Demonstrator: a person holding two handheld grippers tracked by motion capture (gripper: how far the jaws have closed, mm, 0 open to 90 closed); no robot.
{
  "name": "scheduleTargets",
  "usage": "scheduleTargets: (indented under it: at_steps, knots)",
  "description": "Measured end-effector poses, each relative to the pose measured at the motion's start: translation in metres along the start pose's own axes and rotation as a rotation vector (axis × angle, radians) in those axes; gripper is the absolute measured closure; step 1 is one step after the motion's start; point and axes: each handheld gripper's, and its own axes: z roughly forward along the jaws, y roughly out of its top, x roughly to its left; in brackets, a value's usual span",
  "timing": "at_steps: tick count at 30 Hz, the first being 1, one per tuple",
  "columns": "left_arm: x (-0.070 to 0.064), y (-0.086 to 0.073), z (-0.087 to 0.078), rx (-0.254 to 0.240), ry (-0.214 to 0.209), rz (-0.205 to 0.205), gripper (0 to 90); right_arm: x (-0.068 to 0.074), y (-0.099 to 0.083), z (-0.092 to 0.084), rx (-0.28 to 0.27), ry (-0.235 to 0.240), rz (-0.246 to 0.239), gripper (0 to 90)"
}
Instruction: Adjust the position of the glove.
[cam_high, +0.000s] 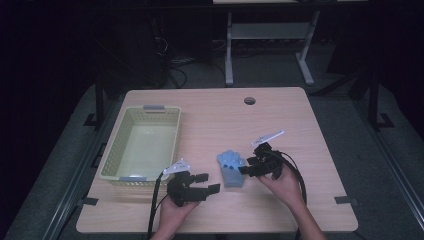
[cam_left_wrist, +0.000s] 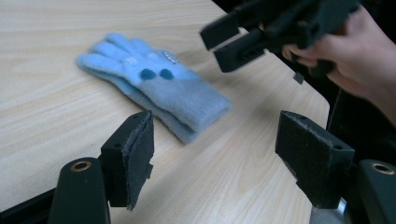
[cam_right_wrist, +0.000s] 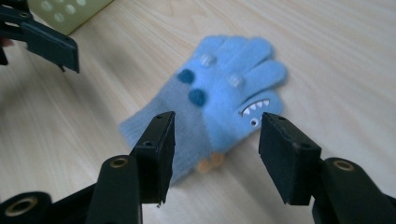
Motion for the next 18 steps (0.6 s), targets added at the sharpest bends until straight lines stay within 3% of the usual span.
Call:
scheduleTargets:
  at_steps: [6,8,13,18]
  knots:
    - [0.004,0.011,0.014,0.043,0.039,-0.071,27.6,-0.002,-0.012,0.000,-0.042,0.053,0.135,42.5]
    - [0.007,0.014,0.020,0.054,0.032,-0.123,27.5,-0.004,-0.015,0.001,-0.059,0.057,0.157,41.7]
    - [0.014,0.017,0.033,0.044,0.035,-0.209,27.5,-0.010,-0.026,0.005,-0.099,0.097,0.251,42.3]
    - [0.016,0.016,0.042,0.074,0.057,-0.240,29.0,-0.014,-0.032,0.009,-0.118,0.122,0.305,42.4]
